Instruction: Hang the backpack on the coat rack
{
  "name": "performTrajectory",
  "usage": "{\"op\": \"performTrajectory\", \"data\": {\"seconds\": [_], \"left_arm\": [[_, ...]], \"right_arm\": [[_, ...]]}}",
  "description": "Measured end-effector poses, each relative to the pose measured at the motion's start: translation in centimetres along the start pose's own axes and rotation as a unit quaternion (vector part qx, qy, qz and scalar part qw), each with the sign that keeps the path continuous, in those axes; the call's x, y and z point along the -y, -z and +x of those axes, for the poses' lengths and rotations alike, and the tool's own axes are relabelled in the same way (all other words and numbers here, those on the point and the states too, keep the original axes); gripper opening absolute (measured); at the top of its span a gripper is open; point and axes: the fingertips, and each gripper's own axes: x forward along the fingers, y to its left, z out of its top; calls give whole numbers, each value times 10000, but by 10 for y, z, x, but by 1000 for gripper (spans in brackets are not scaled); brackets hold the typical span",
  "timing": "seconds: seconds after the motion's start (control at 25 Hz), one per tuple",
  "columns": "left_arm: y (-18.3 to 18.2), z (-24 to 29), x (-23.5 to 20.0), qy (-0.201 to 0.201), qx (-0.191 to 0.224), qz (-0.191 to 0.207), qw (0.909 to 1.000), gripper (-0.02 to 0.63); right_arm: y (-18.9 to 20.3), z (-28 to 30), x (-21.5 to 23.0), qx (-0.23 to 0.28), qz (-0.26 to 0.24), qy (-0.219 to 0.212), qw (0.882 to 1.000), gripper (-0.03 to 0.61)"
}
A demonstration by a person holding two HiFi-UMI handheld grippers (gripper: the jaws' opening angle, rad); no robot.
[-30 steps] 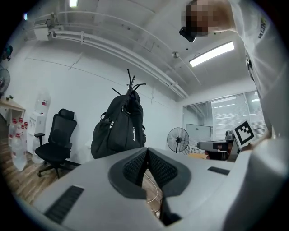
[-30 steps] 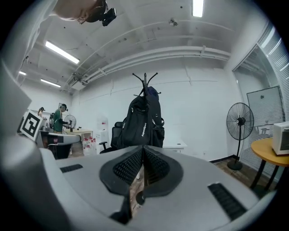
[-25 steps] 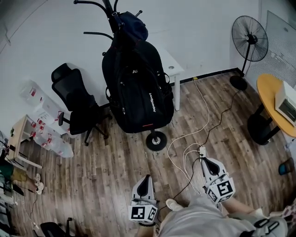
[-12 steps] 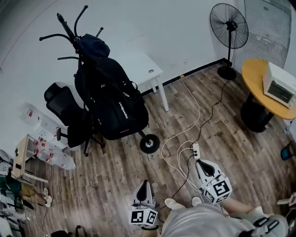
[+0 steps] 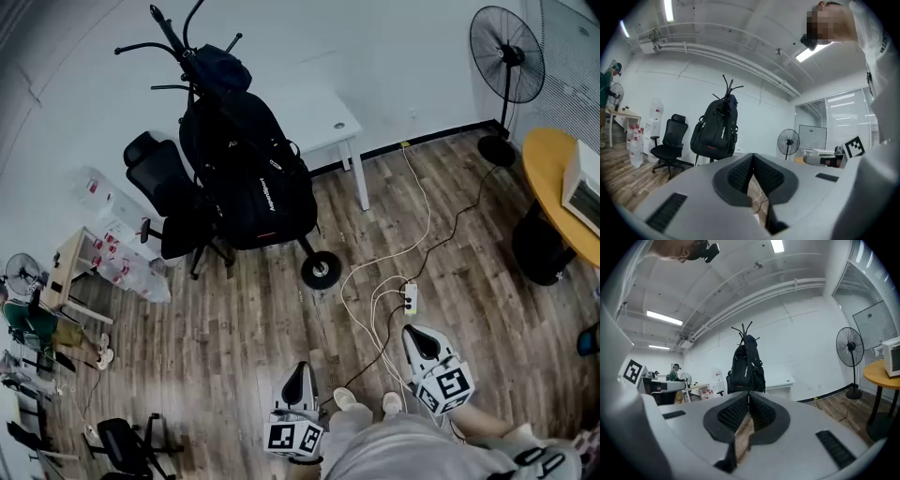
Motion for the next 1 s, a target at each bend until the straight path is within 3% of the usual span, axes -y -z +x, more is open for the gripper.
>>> {"op": "performTrajectory", "data": {"seconds": [0.4, 0.6, 1.0], "left_arm": [[-20, -23, 0, -219, 83, 584, 9980, 8], [-11, -36, -24, -289, 60, 495, 9983, 8], [-20, -68, -67, -302, 325, 330, 9985, 8]], "right_arm": [[-7, 6, -37, 112, 143, -542, 9984, 18], [-3, 8, -56, -29, 185, -547, 9983, 17], [-17, 23, -99, -30, -246, -428, 9988, 14]]}}
